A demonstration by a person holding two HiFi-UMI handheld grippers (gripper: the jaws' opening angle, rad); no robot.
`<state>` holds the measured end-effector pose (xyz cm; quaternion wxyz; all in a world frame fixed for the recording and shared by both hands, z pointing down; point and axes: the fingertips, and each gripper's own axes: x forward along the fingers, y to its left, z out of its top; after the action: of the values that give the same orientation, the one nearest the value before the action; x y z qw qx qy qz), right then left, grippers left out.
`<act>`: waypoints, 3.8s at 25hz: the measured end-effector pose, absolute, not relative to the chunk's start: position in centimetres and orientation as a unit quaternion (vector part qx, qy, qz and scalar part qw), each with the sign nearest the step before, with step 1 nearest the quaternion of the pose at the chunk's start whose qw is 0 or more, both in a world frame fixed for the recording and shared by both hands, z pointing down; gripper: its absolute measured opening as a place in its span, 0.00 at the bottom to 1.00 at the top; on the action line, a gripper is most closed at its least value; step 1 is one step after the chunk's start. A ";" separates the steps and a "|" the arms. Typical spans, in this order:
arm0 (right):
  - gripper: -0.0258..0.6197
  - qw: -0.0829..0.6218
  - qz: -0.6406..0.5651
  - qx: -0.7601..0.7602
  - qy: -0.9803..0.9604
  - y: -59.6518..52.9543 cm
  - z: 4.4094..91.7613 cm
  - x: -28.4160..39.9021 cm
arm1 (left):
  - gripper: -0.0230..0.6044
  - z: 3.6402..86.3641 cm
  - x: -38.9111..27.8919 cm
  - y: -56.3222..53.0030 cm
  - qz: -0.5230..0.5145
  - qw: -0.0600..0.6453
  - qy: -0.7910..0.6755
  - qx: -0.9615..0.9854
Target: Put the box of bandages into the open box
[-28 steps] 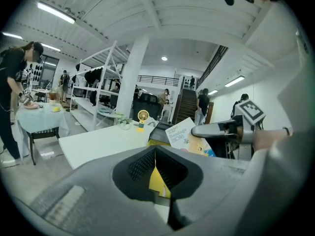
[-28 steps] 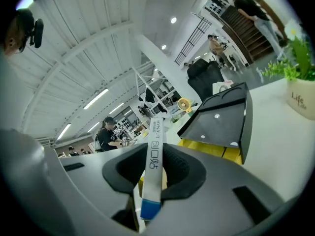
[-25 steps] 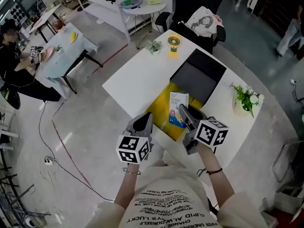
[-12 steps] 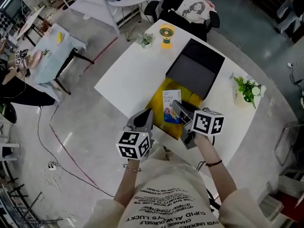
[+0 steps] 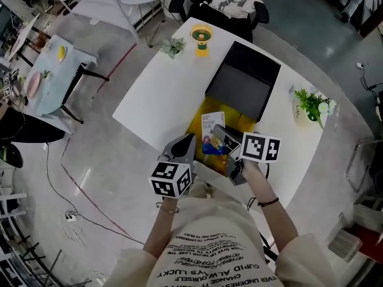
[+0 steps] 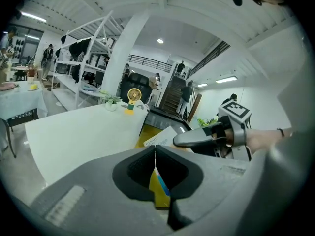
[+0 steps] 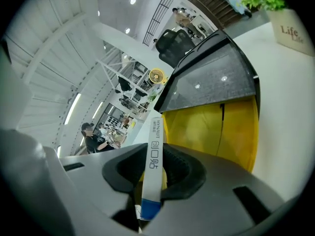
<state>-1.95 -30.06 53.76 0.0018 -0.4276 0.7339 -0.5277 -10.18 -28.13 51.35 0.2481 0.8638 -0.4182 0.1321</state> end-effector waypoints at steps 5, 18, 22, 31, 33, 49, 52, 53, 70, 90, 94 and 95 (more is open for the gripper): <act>0.18 -0.010 -0.547 -0.433 0.716 -30.2 54.7 -2.1 | 0.07 51.4 -9.9 -28.6 0.135 0.247 -0.409 0.868; 0.18 -0.105 -0.537 -0.451 0.705 -30.3 55.6 -2.3 | 0.07 51.0 -10.5 -29.1 0.134 0.243 -0.404 0.872; 0.18 -0.146 -0.526 -0.447 0.709 -30.1 56.1 -3.0 | 0.07 50.9 -10.4 -29.1 0.135 0.241 -0.402 0.873; 0.27 -0.218 -0.479 -0.463 0.713 -30.3 57.1 -3.7 | 0.07 50.8 -10.4 -28.8 0.134 0.239 -0.403 0.874; 0.30 -0.232 -0.467 -0.470 0.712 -30.4 57.3 -3.7 | 0.07 50.8 -10.5 -28.7 0.134 0.238 -0.403 0.873; 0.43 -0.284 -0.353 -0.510 0.731 -31.9 57.8 -3.6 | 0.07 50.9 -10.7 -28.4 0.137 0.237 -0.411 0.870; 0.44 -0.287 -0.339 -0.515 0.733 -32.1 57.8 -3.5 | 0.07 50.9 -10.8 -28.4 0.139 0.237 -0.412 0.869; 0.45 -0.289 -0.333 -0.516 0.734 -32.2 57.7 -3.5 | 0.07 50.9 -10.8 -28.4 0.139 0.237 -0.413 0.868; 0.20 -0.263 -0.242 -0.532 0.768 -32.5 54.5 -2.3 | 0.07 50.1 -10.9 -28.7 0.123 0.221 -0.420 0.872; 0.05 -0.080 -0.163 -0.481 0.858 -30.3 44.4 -0.9 | 0.07 43.7 -10.5 -28.6 0.057 0.124 -0.419 0.898; 0.05 -0.045 -0.150 -0.487 0.859 -29.7 42.5 0.2 | 0.07 42.0 -11.2 -28.8 0.044 0.103 -0.427 0.897; 0.05 -0.035 -0.147 -0.490 0.859 -29.5 42.0 0.6 | 0.07 41.7 -11.4 -28.8 0.041 0.097 -0.428 0.897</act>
<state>0.58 -29.49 41.99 -0.0353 -0.4896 0.8587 -0.1472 -11.41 -28.78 41.67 0.0974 0.8975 -0.4282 0.0413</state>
